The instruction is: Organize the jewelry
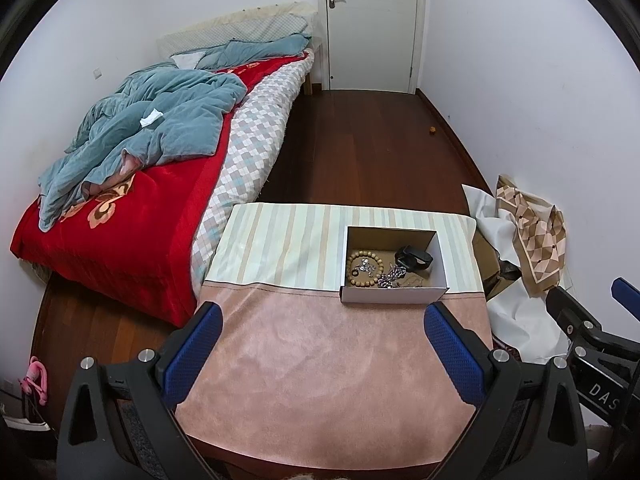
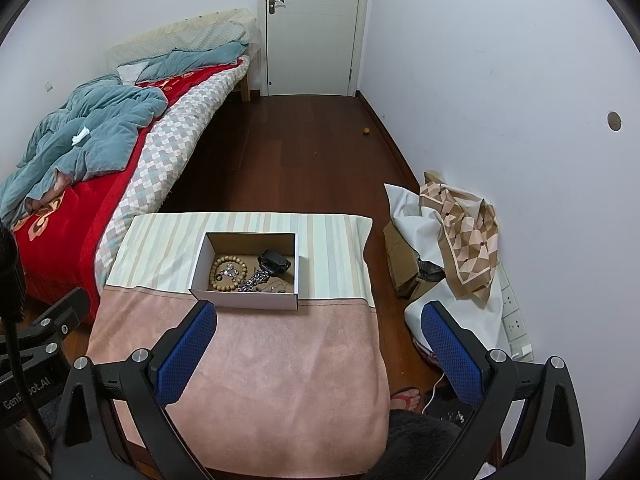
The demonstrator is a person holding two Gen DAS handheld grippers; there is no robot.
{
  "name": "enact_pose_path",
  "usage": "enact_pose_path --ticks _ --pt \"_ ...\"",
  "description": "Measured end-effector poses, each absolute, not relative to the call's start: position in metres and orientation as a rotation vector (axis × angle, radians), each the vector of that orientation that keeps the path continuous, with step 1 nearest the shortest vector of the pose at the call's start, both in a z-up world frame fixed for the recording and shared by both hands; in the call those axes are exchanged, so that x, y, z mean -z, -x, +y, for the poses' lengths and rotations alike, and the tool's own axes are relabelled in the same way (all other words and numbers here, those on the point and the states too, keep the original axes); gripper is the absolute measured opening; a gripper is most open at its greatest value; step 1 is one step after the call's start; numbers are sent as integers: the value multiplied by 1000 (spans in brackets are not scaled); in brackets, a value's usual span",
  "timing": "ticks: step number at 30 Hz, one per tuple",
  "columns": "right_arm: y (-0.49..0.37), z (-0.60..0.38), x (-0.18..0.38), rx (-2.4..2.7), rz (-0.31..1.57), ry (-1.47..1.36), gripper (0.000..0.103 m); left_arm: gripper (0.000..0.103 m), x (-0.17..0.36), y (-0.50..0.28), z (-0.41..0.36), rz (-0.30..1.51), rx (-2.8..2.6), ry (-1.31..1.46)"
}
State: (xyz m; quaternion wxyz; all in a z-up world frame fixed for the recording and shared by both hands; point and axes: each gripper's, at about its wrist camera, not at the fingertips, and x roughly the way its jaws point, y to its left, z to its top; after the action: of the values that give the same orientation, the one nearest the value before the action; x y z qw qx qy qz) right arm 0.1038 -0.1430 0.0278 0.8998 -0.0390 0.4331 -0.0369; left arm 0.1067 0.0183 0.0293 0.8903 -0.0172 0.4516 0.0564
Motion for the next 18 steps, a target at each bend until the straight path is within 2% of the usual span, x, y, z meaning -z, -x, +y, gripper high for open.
enact_pose_path --ticks 18 --pt "-104 -144 -28 75 898 81 103 103 -28 -105 17 931 -120 31"
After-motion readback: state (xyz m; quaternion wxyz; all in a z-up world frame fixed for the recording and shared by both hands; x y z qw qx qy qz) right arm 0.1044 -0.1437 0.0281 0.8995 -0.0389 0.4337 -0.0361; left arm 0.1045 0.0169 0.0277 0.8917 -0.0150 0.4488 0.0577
